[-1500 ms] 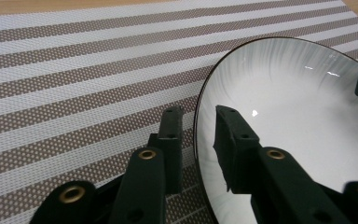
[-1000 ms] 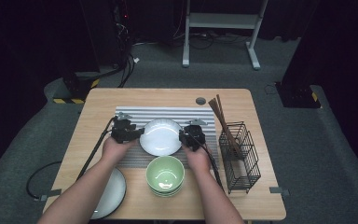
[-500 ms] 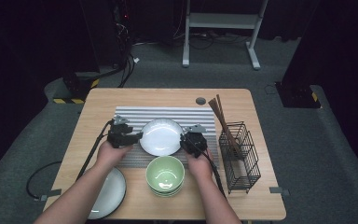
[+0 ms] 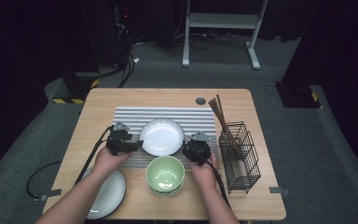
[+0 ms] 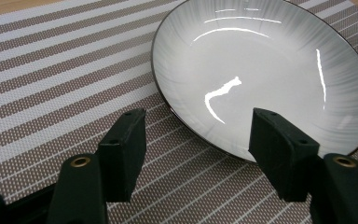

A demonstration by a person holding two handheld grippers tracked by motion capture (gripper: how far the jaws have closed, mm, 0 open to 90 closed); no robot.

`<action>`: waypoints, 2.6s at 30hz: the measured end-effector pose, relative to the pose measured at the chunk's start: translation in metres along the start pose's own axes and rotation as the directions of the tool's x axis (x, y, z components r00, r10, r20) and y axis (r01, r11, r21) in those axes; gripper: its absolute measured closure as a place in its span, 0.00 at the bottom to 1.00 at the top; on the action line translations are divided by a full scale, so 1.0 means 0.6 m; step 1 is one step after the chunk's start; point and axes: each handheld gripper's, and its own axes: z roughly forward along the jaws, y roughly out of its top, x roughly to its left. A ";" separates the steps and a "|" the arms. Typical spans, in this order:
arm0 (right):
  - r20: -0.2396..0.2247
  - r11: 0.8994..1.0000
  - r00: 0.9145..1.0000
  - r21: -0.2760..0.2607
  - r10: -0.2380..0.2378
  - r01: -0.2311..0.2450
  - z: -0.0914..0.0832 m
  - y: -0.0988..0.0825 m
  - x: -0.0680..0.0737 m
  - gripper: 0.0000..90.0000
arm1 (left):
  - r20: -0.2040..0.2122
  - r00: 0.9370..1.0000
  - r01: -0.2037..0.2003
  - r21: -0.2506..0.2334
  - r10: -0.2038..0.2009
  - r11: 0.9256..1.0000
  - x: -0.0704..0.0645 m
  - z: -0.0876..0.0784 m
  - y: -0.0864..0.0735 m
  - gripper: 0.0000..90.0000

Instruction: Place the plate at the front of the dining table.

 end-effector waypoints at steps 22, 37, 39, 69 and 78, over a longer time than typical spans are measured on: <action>0.017 1.000 1.000 -0.011 0.004 -0.003 -0.064 -0.042 0.010 0.54 | -0.013 1.000 -0.006 -0.013 0.006 1.000 -0.008 -0.051 -0.018 0.34; 0.017 1.000 1.000 0.021 -0.008 0.008 -0.085 -0.074 0.019 0.52 | -0.043 0.998 -0.039 -0.007 0.039 0.999 -0.010 -0.084 -0.034 0.33; 0.018 0.999 1.000 0.028 -0.018 0.018 -0.087 -0.074 0.022 0.52 | -0.041 0.998 -0.037 0.005 0.037 0.999 -0.011 -0.086 -0.037 0.33; 0.035 0.997 0.998 0.059 0.046 -0.048 -0.120 -0.124 0.008 0.46 | -0.072 0.997 -0.021 0.211 0.037 0.977 -0.019 -0.076 -0.037 0.36; 0.025 0.998 1.000 0.068 0.014 -0.016 -0.116 -0.132 0.011 0.45 | -0.074 0.997 -0.009 0.280 0.031 0.960 -0.019 -0.068 -0.038 0.37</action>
